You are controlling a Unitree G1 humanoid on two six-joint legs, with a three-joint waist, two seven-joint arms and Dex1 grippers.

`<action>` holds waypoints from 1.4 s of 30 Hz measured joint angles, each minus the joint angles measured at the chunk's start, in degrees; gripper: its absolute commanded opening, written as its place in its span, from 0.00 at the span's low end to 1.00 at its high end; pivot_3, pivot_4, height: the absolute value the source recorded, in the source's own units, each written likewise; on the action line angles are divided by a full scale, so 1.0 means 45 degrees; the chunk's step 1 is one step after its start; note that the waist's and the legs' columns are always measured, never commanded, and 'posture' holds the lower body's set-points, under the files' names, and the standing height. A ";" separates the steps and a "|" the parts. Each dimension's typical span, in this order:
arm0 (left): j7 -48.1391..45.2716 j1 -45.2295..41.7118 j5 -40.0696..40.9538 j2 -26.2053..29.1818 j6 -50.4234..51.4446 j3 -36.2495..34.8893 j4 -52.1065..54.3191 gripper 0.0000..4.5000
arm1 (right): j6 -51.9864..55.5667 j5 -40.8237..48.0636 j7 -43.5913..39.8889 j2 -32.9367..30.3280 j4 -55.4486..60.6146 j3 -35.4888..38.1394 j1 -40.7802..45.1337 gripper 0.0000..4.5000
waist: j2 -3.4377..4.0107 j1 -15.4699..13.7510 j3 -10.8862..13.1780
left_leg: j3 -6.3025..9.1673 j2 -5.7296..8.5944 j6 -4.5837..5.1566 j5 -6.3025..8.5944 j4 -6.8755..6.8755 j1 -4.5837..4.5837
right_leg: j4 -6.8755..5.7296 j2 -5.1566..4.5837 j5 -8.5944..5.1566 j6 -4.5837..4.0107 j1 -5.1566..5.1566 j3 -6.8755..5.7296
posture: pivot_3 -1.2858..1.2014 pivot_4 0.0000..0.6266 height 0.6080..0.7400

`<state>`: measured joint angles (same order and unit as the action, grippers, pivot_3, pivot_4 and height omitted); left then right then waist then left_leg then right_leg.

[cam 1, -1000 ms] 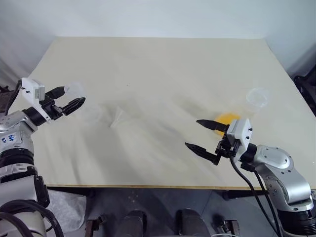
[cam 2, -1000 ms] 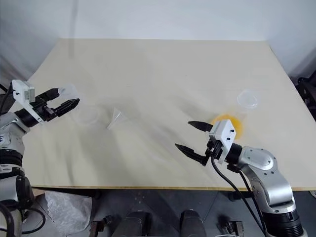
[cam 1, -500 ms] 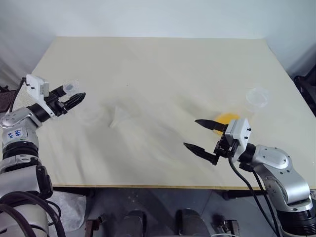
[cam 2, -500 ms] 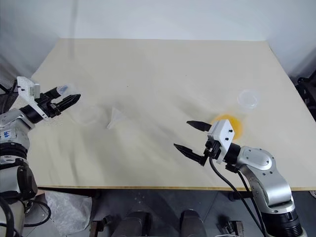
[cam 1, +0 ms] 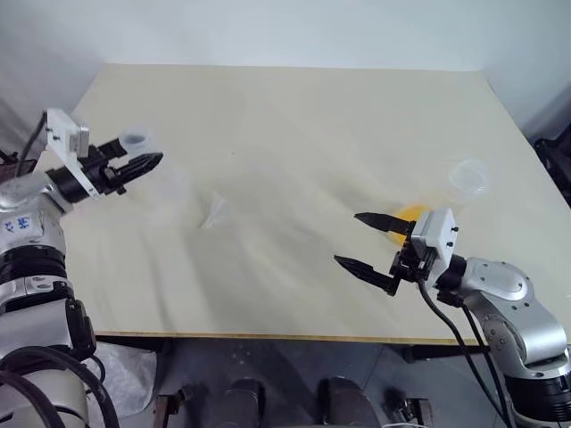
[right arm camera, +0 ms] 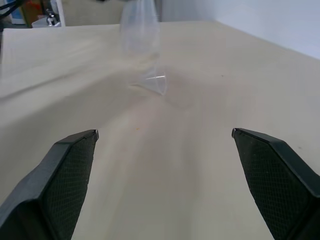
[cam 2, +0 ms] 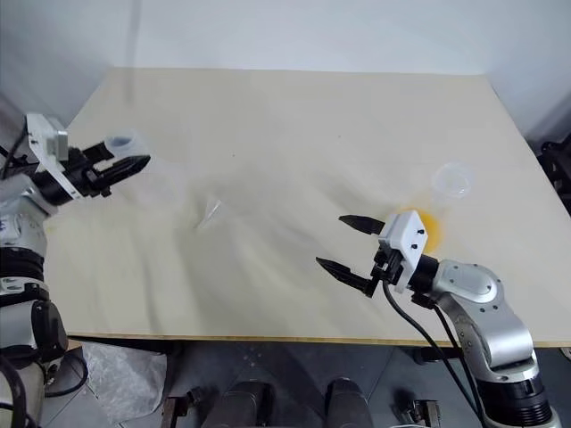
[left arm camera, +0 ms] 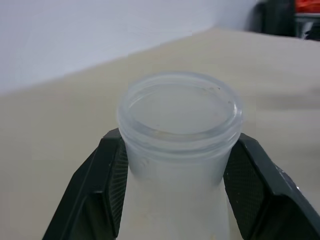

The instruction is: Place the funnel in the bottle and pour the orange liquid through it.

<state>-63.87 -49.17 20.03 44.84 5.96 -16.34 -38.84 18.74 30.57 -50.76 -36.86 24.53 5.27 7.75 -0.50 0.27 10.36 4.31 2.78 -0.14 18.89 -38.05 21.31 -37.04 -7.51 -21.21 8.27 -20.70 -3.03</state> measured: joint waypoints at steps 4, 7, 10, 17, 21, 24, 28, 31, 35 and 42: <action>0.0383 0.0451 0.0426 -0.0513 0.1763 0.0513 0.2823 0.52 | 0.0058 0.0390 -0.0231 -0.0063 -0.0001 0.0080 -0.0136 1.00 | -0.0002 -0.0014 0.0001 | -0.0001 -0.0003 0.0000 0.0000 -0.0022 0.0001 | 0.0005 0.0005 0.0000 0.0000 0.0009 0.0005 | 0.52 0.24 1.00; 0.0753 0.0432 0.0815 -0.0782 0.2937 0.0835 0.4612 0.52 | 0.0354 0.0954 -0.0156 -0.0061 0.0004 0.0449 -0.0035 1.00 | -0.0004 -0.0022 0.0002 | -0.0003 -0.0003 0.0000 0.0000 -0.0022 0.0001 | 0.0006 0.0005 0.0000 0.0000 0.0008 0.0010 | 0.52 0.24 1.00; 0.1035 0.0040 0.1229 -0.1456 0.4030 0.1423 0.6169 0.52 | 0.0710 0.1475 -0.0083 -0.0194 0.0030 0.0900 0.0046 1.00 | -0.0004 -0.0037 0.0003 | -0.0005 0.0000 0.0001 0.0000 -0.0019 0.0002 | 0.0013 0.0003 0.0001 0.0001 0.0011 0.0010 | 0.52 0.24 1.00; 0.1352 -0.0048 0.1713 -0.2918 0.5468 0.3098 0.8105 0.52 | 0.1185 0.1734 0.0123 -0.0679 0.0353 0.1348 0.0151 1.00 | -0.0004 -0.0009 0.0002 | -0.0025 -0.0004 0.0006 0.0003 -0.0015 0.0001 | 0.0030 0.0013 0.0003 0.0005 0.0014 0.0018 | 0.52 0.24 1.00; 0.1446 0.0239 0.1439 -0.3917 0.5245 0.4061 0.8065 0.52 | 0.1376 0.1765 0.0368 -0.0712 0.0838 0.1551 -0.0188 1.00 | -0.0004 -0.0069 0.0003 | -0.0024 0.0000 0.0006 0.0003 -0.0021 0.0002 | 0.0035 0.0012 0.0004 0.0007 0.0018 0.0017 | 0.52 0.24 1.00; 0.1614 0.0263 0.0975 -0.4424 0.4929 0.4698 0.7891 0.52 | 0.1429 0.1763 0.0387 -0.0824 0.1037 0.1839 -0.0733 1.00 | -0.0006 -0.0102 0.0004 | -0.0023 0.0011 0.0013 0.0005 -0.0024 0.0011 | 0.0043 0.0007 0.0007 0.0014 0.0018 0.0018 | 0.52 0.24 1.00; 0.1774 0.0299 0.0411 -0.5087 0.4283 0.5436 0.7840 0.52 | 0.1445 0.1730 0.0402 -0.1042 0.1111 0.2272 -0.1516 1.00 | -0.0007 -0.0168 0.0004 | -0.0024 0.0018 0.0018 0.0007 -0.0024 0.0009 | 0.0046 0.0003 0.0008 0.0016 0.0023 0.0017 | 0.52 0.24 1.00; 0.1809 0.0547 -0.0288 -0.5404 0.3588 0.6079 0.7367 0.52 | 0.1434 0.1685 0.0408 -0.1146 0.1263 0.2448 -0.1975 1.00 | -0.0006 -0.0200 0.0004 | -0.0045 0.0012 0.0019 0.0006 -0.0021 0.0007 | 0.0057 0.0009 0.0008 0.0016 0.0020 0.0022 | 0.52 0.24 1.00; 0.1804 0.0667 -0.0795 -0.5533 0.3046 0.6332 0.6895 0.52 | 0.1413 0.1686 0.0549 -0.1147 0.1584 0.2512 -0.2153 1.00 | -0.0006 -0.0187 0.0004 | -0.0042 -0.0002 0.0016 0.0005 -0.0024 0.0007 | 0.0055 0.0016 0.0008 0.0016 0.0019 0.0022 | 0.52 0.24 1.00; 0.1784 0.0820 -0.0889 -0.5836 0.2832 0.6363 0.6961 0.52 | 0.1407 0.1685 0.0703 -0.1147 0.1761 0.2530 -0.2386 1.00 | -0.0006 -0.0358 0.0004 | -0.0037 0.0012 0.0021 0.0007 -0.0026 0.0007 | 0.0057 0.0004 0.0010 0.0019 0.0022 0.0023 | 0.52 0.24 1.00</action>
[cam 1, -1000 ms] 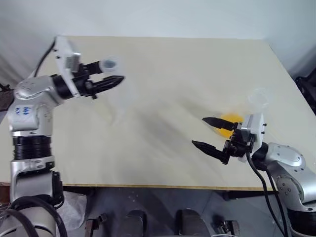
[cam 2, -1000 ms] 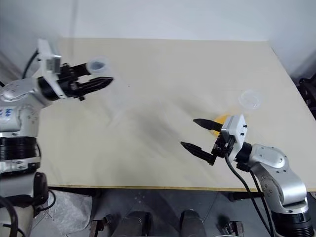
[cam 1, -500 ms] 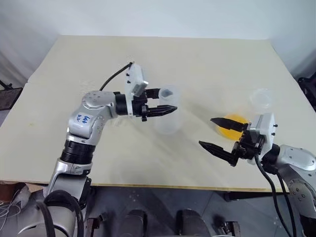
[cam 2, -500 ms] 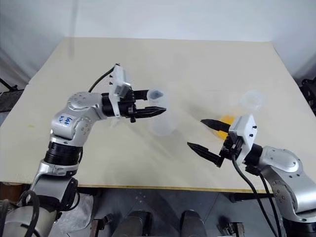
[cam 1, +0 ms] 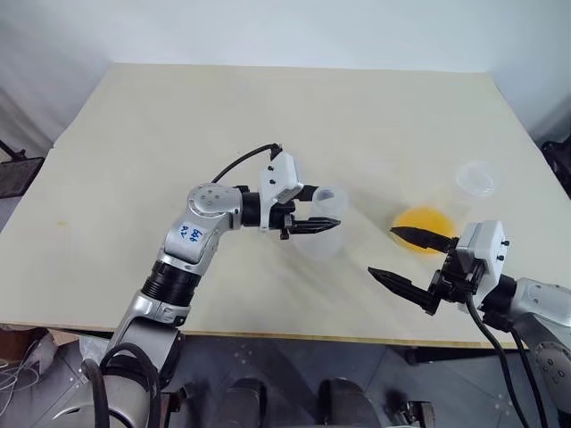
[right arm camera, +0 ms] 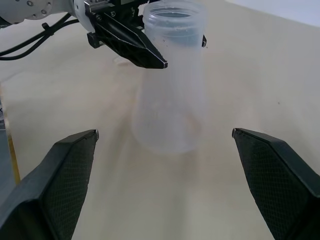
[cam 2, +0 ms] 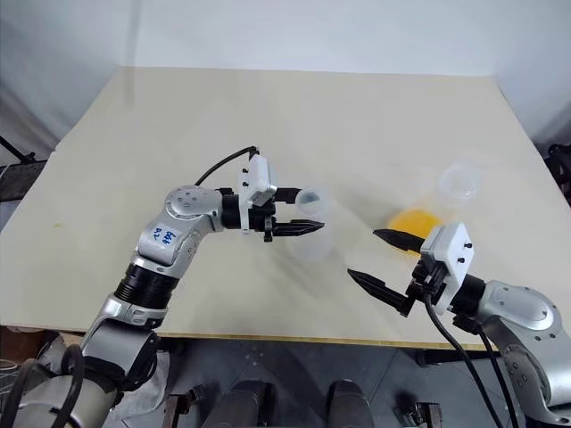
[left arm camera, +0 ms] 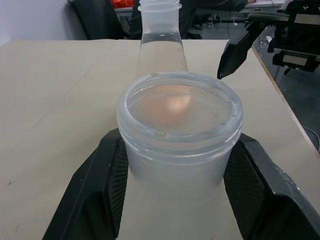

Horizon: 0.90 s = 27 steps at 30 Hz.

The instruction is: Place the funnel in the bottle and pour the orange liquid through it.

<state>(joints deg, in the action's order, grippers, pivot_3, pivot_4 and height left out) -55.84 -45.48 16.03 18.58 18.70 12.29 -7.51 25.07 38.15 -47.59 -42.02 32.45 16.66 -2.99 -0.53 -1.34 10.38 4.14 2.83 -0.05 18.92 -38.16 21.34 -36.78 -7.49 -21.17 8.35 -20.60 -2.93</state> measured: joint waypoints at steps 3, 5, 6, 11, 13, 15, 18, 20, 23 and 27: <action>0.0000 0.0267 -0.0093 -0.0093 0.0003 0.0109 0.0011 0.52 | -0.0002 -0.0008 0.0038 0.0000 0.0029 0.0000 -0.0059 1.00 | -0.0001 -0.0001 0.0000 | 0.0000 0.0002 0.0001 0.0000 -0.0001 0.0002 | 0.0003 0.0000 0.0000 0.0000 0.0001 0.0000 | 0.52 0.24 1.00; -0.0005 0.0276 -0.0127 -0.0130 0.0007 0.0169 0.0042 0.52 | -0.0013 -0.0025 0.0068 0.0000 0.0029 0.0000 -0.0057 1.00 | 0.0000 -0.0003 0.0000 | 0.0000 0.0002 0.0001 0.0000 -0.0001 0.0001 | 0.0002 0.0000 0.0000 0.0000 0.0001 -0.0001 | 0.52 0.24 1.00; -0.0024 0.0276 -0.0128 -0.0132 0.0024 0.0197 0.0111 0.52 | -0.0019 -0.0096 0.0082 0.0000 0.0029 0.0000 -0.0057 1.00 | 0.0000 0.0000 0.0000 | 0.0000 0.0002 0.0001 0.0000 -0.0001 0.0001 | 0.0002 0.0000 0.0000 0.0000 0.0001 0.0000 | 0.52 0.24 1.00; -0.0234 0.0464 -0.0149 -0.0119 0.0107 0.0548 0.0700 0.52 | -0.0036 -0.0198 0.0085 0.0000 0.0029 -0.0006 -0.0037 1.00 | 0.0000 0.0000 0.0000 | 0.0000 0.0002 0.0001 0.0000 -0.0001 0.0000 | 0.0002 0.0000 0.0000 0.0000 0.0003 0.0000 | 0.52 0.24 1.00; -0.0278 0.0640 -0.0204 -0.0117 0.0107 0.0590 0.0732 0.52 | -0.0036 -0.0252 0.0083 0.0000 0.0028 -0.0007 -0.0038 1.00 | 0.0000 0.0009 0.0000 | -0.0001 0.0000 0.0001 -0.0001 -0.0001 0.0000 | 0.0002 0.0002 0.0000 0.0000 0.0002 0.0000 | 0.52 0.24 1.00; -0.0280 0.0705 -0.0282 -0.0121 0.0105 0.0670 0.0732 0.52 | -0.0045 -0.0291 0.0077 0.0000 0.0028 -0.0010 -0.0037 1.00 | 0.0000 0.0000 0.0000 | -0.0001 0.0000 0.0001 0.0000 -0.0002 0.0000 | 0.0002 0.0002 0.0000 0.0000 0.0003 0.0000 | 0.52 0.24 1.00; -0.0270 0.0704 -0.0396 -0.0145 0.0028 0.0730 0.0730 0.52 | -0.0061 -0.0374 0.0058 0.0000 0.0027 -0.0036 -0.0036 1.00 | 0.0000 -0.0003 0.0000 | 0.0000 0.0005 0.0002 0.0000 -0.0002 0.0001 | 0.0002 -0.0001 0.0000 0.0001 0.0004 0.0001 | 0.52 0.24 1.00; -0.0255 0.0703 -0.0434 -0.0196 0.0004 0.0744 0.0718 0.60 | -0.0063 -0.0392 0.0049 0.0000 0.0025 -0.0041 -0.0035 1.00 | 0.0000 -0.0004 0.0000 | 0.0001 0.0004 0.0002 0.0000 -0.0002 0.0001 | 0.0002 0.0000 0.0000 0.0000 0.0004 0.0000 | 0.52 0.24 1.00; -0.0247 0.0699 -0.0465 -0.0239 0.0003 0.0746 0.0656 0.81 | -0.0066 -0.0439 0.0015 0.0000 0.0010 -0.0054 -0.0009 1.00 | 0.0000 0.0005 0.0000 | -0.0001 0.0003 0.0002 0.0000 -0.0002 0.0000 | 0.0002 0.0001 0.0000 0.0000 0.0004 0.0000 | 0.52 0.24 1.00; -0.0285 0.0699 -0.0499 -0.0217 0.0025 0.0745 0.0608 1.00 | -0.0073 -0.0504 -0.0017 0.0000 -0.0027 -0.0075 0.0091 1.00 | 0.0000 0.0000 0.0000 | 0.0000 0.0003 0.0002 0.0000 -0.0002 0.0000 | 0.0002 0.0000 0.0000 0.0000 0.0004 0.0000 | 0.52 0.24 1.00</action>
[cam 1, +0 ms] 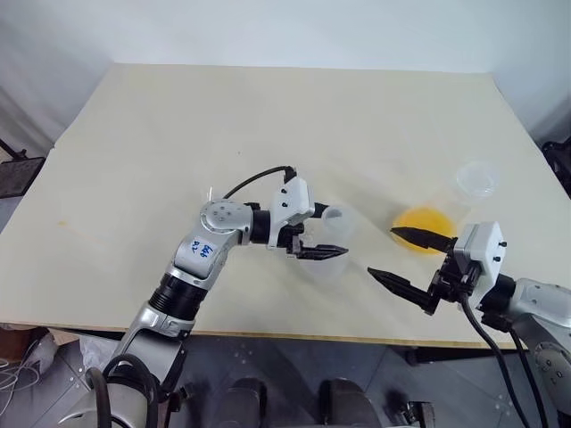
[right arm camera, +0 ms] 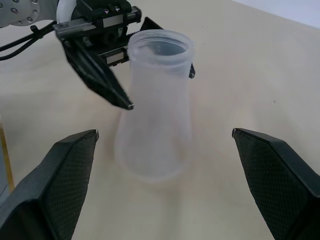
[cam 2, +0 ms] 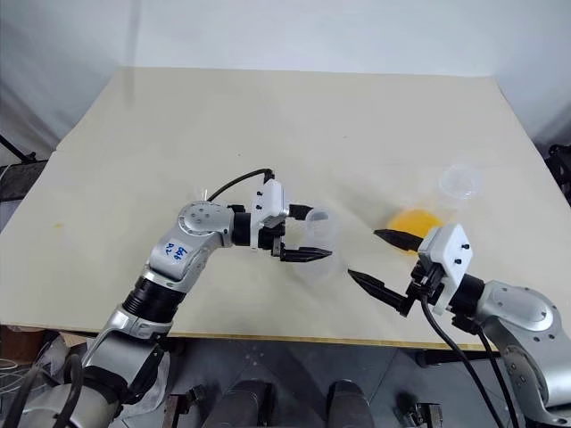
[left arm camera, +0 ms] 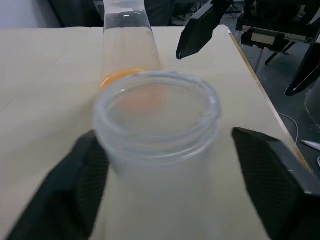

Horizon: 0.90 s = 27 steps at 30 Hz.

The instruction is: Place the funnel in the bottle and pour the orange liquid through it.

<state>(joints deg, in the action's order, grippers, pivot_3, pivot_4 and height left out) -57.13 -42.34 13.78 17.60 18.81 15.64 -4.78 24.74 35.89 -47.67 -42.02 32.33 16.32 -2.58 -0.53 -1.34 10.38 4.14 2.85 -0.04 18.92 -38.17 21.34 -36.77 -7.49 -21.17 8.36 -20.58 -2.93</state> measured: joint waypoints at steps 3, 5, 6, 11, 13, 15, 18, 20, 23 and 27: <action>-0.0009 0.0004 0.0094 0.0071 0.0267 -0.0025 0.0139 1.00 | -0.0009 -0.0011 -0.0049 0.0000 -0.0052 0.0000 0.0030 1.00 | 0.0000 0.0002 0.0000 | 0.0001 0.0000 0.0000 0.0000 0.0000 0.0000 | 0.0000 0.0000 0.0000 0.0000 0.0000 0.0000 | 0.52 0.24 1.00; -0.0037 0.0011 0.0304 0.0184 0.0573 -0.0234 0.0516 1.00 | -0.0011 -0.0015 -0.0088 0.0000 -0.0116 -0.0003 0.0112 1.00 | 0.0000 0.0021 0.0000 | -0.0001 -0.0003 0.0000 0.0000 0.0000 0.0000 | 0.0000 0.0001 0.0000 0.0000 -0.0001 0.0001 | 0.52 0.24 1.00; -0.0065 0.0009 0.0439 0.0299 0.0708 -0.0387 0.0699 1.00 | -0.0011 -0.0016 -0.0102 0.0000 -0.0161 -0.0002 0.0175 1.00 | 0.0001 0.0028 0.0000 | -0.0001 -0.0006 -0.0001 0.0000 0.0001 -0.0004 | -0.0001 0.0002 0.0000 0.0000 0.0000 0.0002 | 0.52 0.24 1.00; -0.0558 0.0228 0.0927 0.1294 0.1304 -0.0884 0.1441 1.00 | -0.0019 -0.0041 -0.0276 -0.0024 -0.0325 -0.0009 0.0374 1.00 | 0.0001 0.0048 -0.0001 | -0.0001 -0.0006 0.0000 0.0000 0.0002 -0.0004 | -0.0001 0.0002 0.0000 0.0000 0.0000 0.0007 | 0.52 0.24 1.00; -0.0764 0.0374 0.1141 0.1729 0.1546 -0.1067 0.1620 1.00 | -0.0023 -0.0054 -0.0388 -0.0084 -0.0485 -0.0011 0.0478 1.00 | 0.0001 0.0030 0.0000 | 0.0001 -0.0006 0.0000 0.0000 0.0001 -0.0004 | 0.0000 0.0002 0.0000 0.0000 0.0001 0.0006 | 0.52 0.24 1.00; -0.0946 0.0600 0.1405 0.2162 0.1812 -0.1336 0.1870 1.00 | -0.0026 -0.0068 -0.0508 -0.0124 -0.0663 -0.0030 0.0620 1.00 | 0.0001 0.0028 0.0000 | 0.0005 -0.0006 0.0000 0.0000 0.0001 -0.0004 | -0.0001 0.0002 0.0000 -0.0001 0.0001 0.0006 | 0.52 0.24 1.00; -0.1123 0.0815 0.1751 0.2829 0.2190 -0.1749 0.2077 1.00 | -0.0027 -0.0109 -0.0707 -0.0156 -0.0786 -0.0049 0.0827 1.00 | 0.0001 0.0037 -0.0001 | 0.0006 -0.0006 0.0000 0.0000 0.0002 -0.0004 | -0.0001 0.0000 0.0000 -0.0001 0.0000 0.0008 | 0.52 0.24 1.00; -0.1106 0.1192 0.2163 0.3300 0.2600 -0.2341 0.2336 1.00 | -0.0028 -0.0114 -0.0893 -0.0325 -0.0867 -0.0053 0.0882 1.00 | 0.0002 0.0082 -0.0001 | 0.0005 -0.0010 0.0000 0.0000 0.0006 -0.0004 | 0.0000 0.0002 0.0000 -0.0001 -0.0001 0.0012 | 0.52 0.24 1.00; -0.0758 0.1469 0.2612 0.3494 0.2880 -0.3240 0.2474 1.00 | -0.0027 -0.0120 -0.1077 -0.0375 -0.1191 -0.0064 0.0986 1.00 | 0.0002 0.0053 -0.0001 | 0.0006 -0.0011 0.0000 0.0000 0.0000 -0.0005 | 0.0001 0.0001 0.0000 -0.0001 0.0003 0.0010 | 0.52 0.24 1.00; 0.0450 0.1680 0.2977 0.3428 0.3221 -0.4392 0.2557 1.00 | -0.0030 -0.0145 -0.1489 -0.0473 -0.1483 -0.0245 0.1419 1.00 | 0.0002 0.0026 0.0000 | 0.0007 -0.0007 0.0002 0.0001 -0.0001 -0.0004 | 0.0003 -0.0003 0.0000 0.0000 0.0003 0.0012 | 0.52 0.24 1.00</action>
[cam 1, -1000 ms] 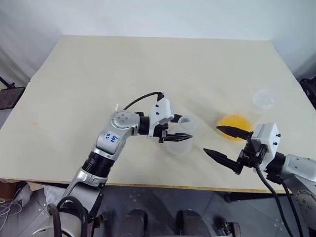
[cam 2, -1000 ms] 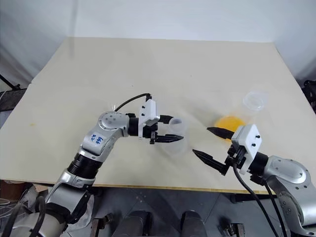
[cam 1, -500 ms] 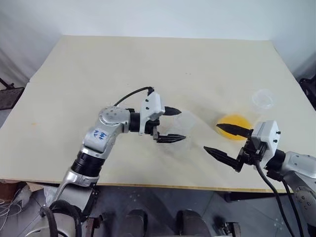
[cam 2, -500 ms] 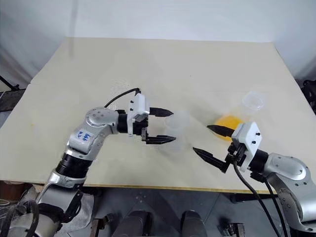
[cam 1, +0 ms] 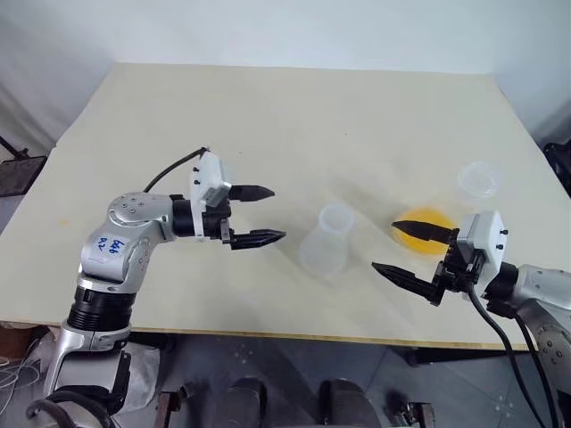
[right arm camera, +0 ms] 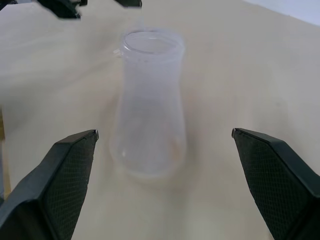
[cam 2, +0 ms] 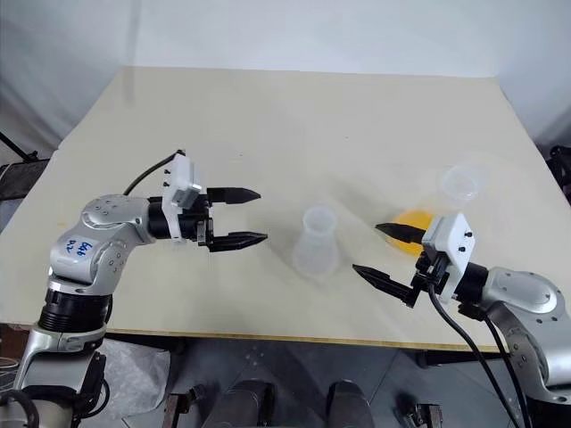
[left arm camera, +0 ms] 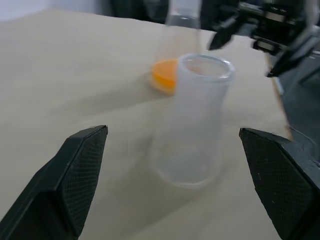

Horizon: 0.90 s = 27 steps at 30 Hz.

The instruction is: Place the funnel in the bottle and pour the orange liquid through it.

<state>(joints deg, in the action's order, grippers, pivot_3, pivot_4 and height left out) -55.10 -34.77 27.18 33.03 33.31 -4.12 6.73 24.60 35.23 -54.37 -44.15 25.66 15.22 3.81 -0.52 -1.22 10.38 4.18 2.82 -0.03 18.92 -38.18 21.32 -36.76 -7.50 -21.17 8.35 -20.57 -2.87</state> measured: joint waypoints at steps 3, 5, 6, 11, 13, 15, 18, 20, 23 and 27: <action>0.0628 0.0897 0.0305 0.0504 0.0301 -0.1161 0.0681 1.00 | -0.0004 -0.0046 -0.0299 -0.0163 -0.0362 -0.0132 0.0211 1.00 | 0.0001 0.0137 0.0000 | -0.0004 -0.0009 0.0000 0.0000 0.0023 -0.0006 | 0.0006 0.0004 0.0000 0.0000 -0.0007 0.0001 | 0.52 0.24 1.00; 0.0693 0.1840 0.0511 0.0866 0.0386 -0.1776 0.1147 1.00 | -0.0006 -0.0114 -0.0495 -0.0175 -0.0577 -0.0271 0.0356 1.00 | 0.0002 0.0235 0.0000 | -0.0002 -0.0013 -0.0001 0.0000 0.0030 -0.0008 | 0.0005 0.0003 0.0000 -0.0001 -0.0007 0.0000 | 0.52 0.24 1.00; 0.0688 0.2420 0.0587 0.0975 0.0391 -0.2069 0.1368 1.00 | -0.0027 -0.0129 -0.0607 -0.0195 -0.0686 -0.0302 0.0398 1.00 | 0.0002 0.0253 0.0000 | -0.0001 -0.0013 -0.0001 0.0000 0.0026 -0.0007 | 0.0005 0.0001 0.0000 -0.0001 -0.0005 0.0001 | 0.52 0.24 1.00; 0.0530 0.5306 0.1163 0.1429 0.0175 -0.3990 0.2295 1.00 | -0.0227 -0.0152 -0.1161 -0.0263 -0.0955 -0.0312 0.0565 1.00 | 0.0002 0.0278 0.0000 | 0.0000 -0.0025 -0.0002 0.0000 0.0020 -0.0008 | 0.0062 -0.0002 0.0000 -0.0002 0.0008 0.0009 | 0.52 0.24 1.00; 0.0536 0.5947 0.1404 0.1443 0.0024 -0.4620 0.2482 1.00 | -0.0240 -0.0151 -0.1288 -0.0266 -0.1095 -0.0309 0.0588 1.00 | 0.0003 0.0260 0.0000 | -0.0001 -0.0024 -0.0002 0.0000 0.0017 -0.0009 | 0.0093 -0.0007 0.0000 -0.0002 0.0009 0.0012 | 0.52 0.24 1.00; 0.0539 0.6849 0.1440 0.1445 -0.0339 -0.5343 0.2639 1.00 | -0.0256 -0.0145 -0.1410 -0.0266 -0.1157 -0.0301 0.0597 1.00 | 0.0004 0.0244 -0.0001 | 0.0001 -0.0023 -0.0002 0.0001 0.0021 -0.0011 | 0.0117 -0.0012 0.0000 -0.0002 0.0019 0.0016 | 0.52 0.24 1.00; 0.0531 0.8006 0.1413 0.1444 -0.0858 -0.6023 0.2655 1.00 | -0.0265 -0.0145 -0.1521 -0.0266 -0.1266 -0.0316 0.0765 1.00 | 0.0006 0.0240 -0.0001 | -0.0001 -0.0024 -0.0001 0.0001 0.0025 -0.0010 | 0.0153 -0.0012 0.0001 -0.0003 0.0028 0.0018 | 0.52 0.24 1.00; 0.0555 0.8372 0.1396 0.1441 -0.1129 -0.6135 0.2645 1.00 | -0.0274 -0.0146 -0.1552 -0.0265 -0.1279 -0.0319 0.0872 1.00 | 0.0005 0.0230 -0.0001 | 0.0000 -0.0026 -0.0001 0.0001 0.0025 -0.0009 | 0.0160 -0.0012 0.0001 -0.0004 0.0031 0.0017 | 0.52 0.24 1.00; 0.0759 0.8385 0.1401 0.1438 -0.1407 -0.6210 0.2639 1.00 | -0.0376 -0.0147 -0.1611 -0.0263 -0.1279 -0.0321 0.0905 1.00 | 0.0006 0.0151 -0.0001 | 0.0008 -0.0025 -0.0002 0.0001 0.0026 -0.0008 | 0.0161 -0.0012 0.0001 -0.0004 0.0033 0.0023 | 0.52 0.24 1.00; 0.0963 0.8080 0.1393 0.1440 -0.1626 -0.6041 0.2297 1.00 | -0.0457 -0.0150 -0.1601 -0.0244 -0.1264 -0.0321 0.0894 1.00 | 0.0006 0.0150 -0.0001 | 0.0003 -0.0024 -0.0001 0.0002 0.0028 -0.0009 | 0.0161 -0.0010 0.0002 -0.0004 0.0032 0.0014 | 0.52 0.24 1.00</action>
<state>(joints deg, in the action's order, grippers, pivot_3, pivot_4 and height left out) -50.77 1.59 33.45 39.51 25.99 -31.30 17.06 22.54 34.56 -61.57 -45.25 19.98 13.77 7.83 -0.50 -0.55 10.38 4.19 2.71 -0.03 18.93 -38.05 21.29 -36.04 -7.54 -21.16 8.34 -20.43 -2.81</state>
